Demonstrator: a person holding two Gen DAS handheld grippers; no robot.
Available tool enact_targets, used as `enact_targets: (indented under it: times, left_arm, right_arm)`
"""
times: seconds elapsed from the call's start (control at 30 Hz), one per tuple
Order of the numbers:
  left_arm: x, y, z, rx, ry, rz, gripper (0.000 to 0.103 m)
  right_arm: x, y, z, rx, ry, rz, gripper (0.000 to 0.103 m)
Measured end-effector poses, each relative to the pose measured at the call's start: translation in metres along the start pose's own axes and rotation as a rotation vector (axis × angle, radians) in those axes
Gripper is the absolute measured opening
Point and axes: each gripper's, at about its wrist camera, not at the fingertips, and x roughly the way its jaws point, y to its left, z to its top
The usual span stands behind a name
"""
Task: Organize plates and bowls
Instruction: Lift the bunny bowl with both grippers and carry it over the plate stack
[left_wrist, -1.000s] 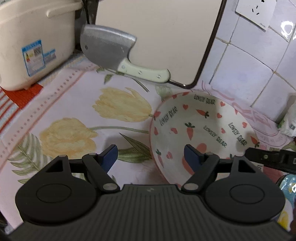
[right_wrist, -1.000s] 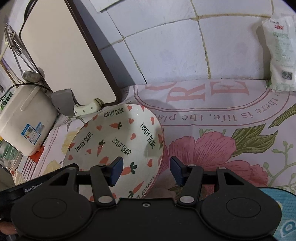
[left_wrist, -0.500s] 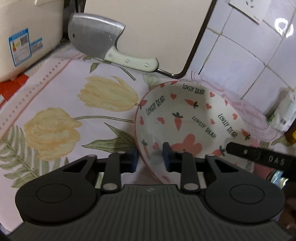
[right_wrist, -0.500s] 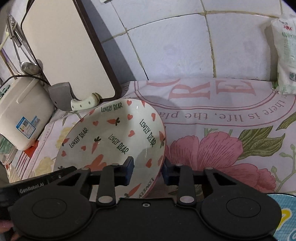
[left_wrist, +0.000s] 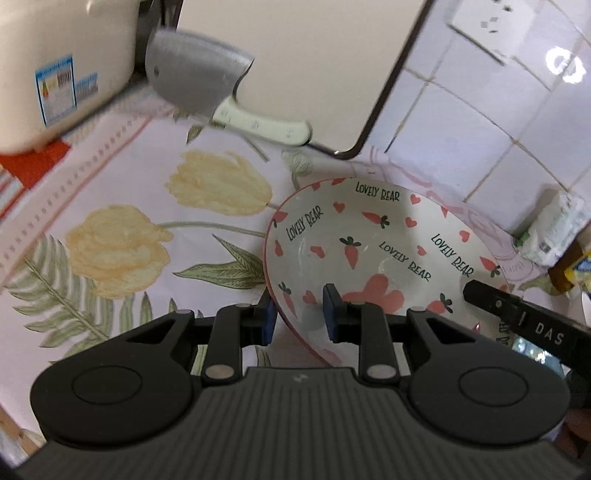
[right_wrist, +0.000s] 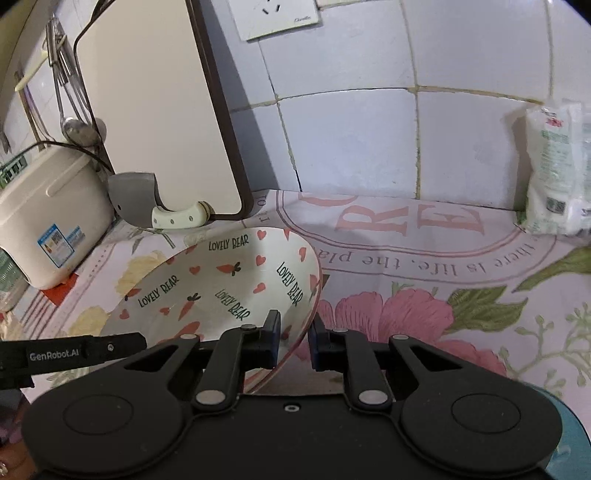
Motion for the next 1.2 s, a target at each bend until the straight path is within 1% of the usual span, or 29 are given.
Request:
enact_targets:
  times: [0.07,0.13,0.3,0.4,0.67,0.8,1.0,1.2]
  left_arm:
    - [-0.012,-0.004,-0.001,0.016,-0.003,0.004,0.024]
    - [-0.023,-0.008,-0.002,0.039,0.01,0.001,0.024]
    - [-0.052,-0.022,-0.008,0.08,0.018,-0.041,0.024]
    - [-0.069,-0.033,-0.017,0.097,0.017,-0.068,0.024]
    - [-0.111,-0.059,-0.039,0.122,0.012,-0.125,0.024]
    - [-0.129,-0.076,-0.045,0.168,-0.002,-0.132,0.024]
    - [-0.146,-0.098,-0.054,0.206,0.0,-0.147,0.024]
    - [-0.144,-0.113,-0.063,0.201,0.033,-0.15,0.024]
  right_arm:
    - [-0.012,0.002,-0.003,0.004,-0.006,0.002,0.02]
    - [-0.025,0.005,-0.006,0.017,-0.012,0.001,0.02]
    - [-0.063,0.005,-0.02,0.081,-0.048,0.016,0.02]
    - [-0.091,0.016,-0.028,0.051,-0.059,-0.034,0.02]
    - [-0.158,0.009,-0.047,0.072,-0.112,-0.063,0.021]
    - [-0.184,0.003,-0.056,0.073,-0.125,-0.074,0.021]
    - [-0.211,-0.013,-0.068,0.098,-0.144,-0.085,0.021]
    - [-0.225,-0.03,-0.08,0.114,-0.14,-0.092,0.021]
